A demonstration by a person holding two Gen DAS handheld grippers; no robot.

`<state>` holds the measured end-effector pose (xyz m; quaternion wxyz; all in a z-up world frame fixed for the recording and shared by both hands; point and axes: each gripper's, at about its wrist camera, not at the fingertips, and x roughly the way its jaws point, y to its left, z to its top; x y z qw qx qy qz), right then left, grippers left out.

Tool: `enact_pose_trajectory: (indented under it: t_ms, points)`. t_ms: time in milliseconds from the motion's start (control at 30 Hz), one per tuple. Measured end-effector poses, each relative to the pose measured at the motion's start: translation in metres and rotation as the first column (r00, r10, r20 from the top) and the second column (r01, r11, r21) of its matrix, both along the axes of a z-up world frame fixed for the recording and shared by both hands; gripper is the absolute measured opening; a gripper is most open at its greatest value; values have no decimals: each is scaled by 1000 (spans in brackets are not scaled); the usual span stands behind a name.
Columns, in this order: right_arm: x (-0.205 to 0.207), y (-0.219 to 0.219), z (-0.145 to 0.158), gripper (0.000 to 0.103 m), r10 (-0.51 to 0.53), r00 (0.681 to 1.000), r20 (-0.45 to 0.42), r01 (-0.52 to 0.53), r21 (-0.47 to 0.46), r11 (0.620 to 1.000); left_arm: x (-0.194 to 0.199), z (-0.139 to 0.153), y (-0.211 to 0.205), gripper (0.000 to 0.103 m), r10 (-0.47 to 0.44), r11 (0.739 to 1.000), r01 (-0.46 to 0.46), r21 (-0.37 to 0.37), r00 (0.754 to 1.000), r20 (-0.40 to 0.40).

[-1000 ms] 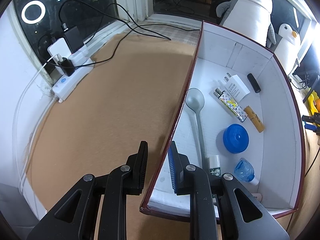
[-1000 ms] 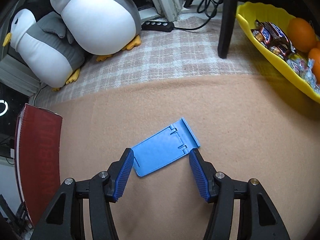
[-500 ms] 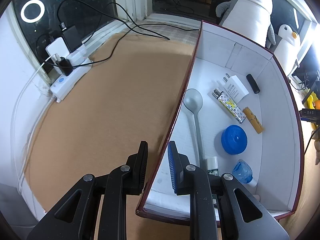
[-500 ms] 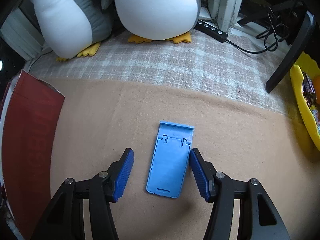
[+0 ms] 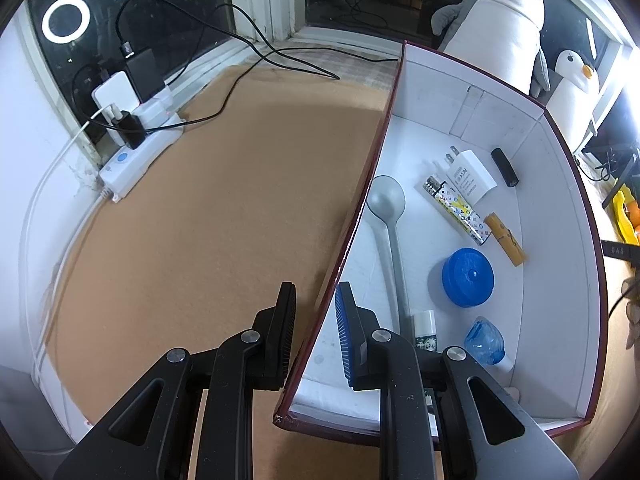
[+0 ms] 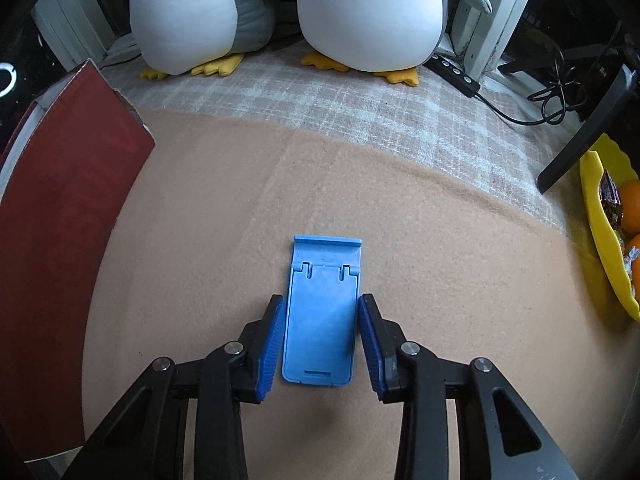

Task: Organize rigid objects
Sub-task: 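Carry the blue phone stand into the red box and release it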

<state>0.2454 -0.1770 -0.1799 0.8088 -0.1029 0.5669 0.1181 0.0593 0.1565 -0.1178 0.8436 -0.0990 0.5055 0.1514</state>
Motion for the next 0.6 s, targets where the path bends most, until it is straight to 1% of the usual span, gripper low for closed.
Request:
enact_pose_trajectory:
  t_ms: [33, 100, 267, 467, 600]
  points:
    - [-11, -6, 1, 33, 4, 1000, 1, -4, 8, 1000, 0, 1, 0, 19, 0, 1000, 0, 1, 1000, 2]
    - [-21, -3, 2, 33, 12, 1000, 0, -12, 23, 1000, -1, 1, -1, 19, -1, 1000, 1, 3, 1000, 6]
    - [-35, 8, 12, 33, 30, 999, 16, -31, 51, 998, -4, 2, -2, 19, -1, 1000, 1, 3, 1000, 15]
    - [-51, 21, 42, 33, 63, 996, 66, -69, 94, 993, -5, 3, -2, 19, -6, 1000, 6, 2, 1000, 25]
    - [-63, 33, 72, 33, 97, 988, 120, -111, 116, 987, -6, 3, -1, 19, -9, 1000, 9, -3, 999, 31]
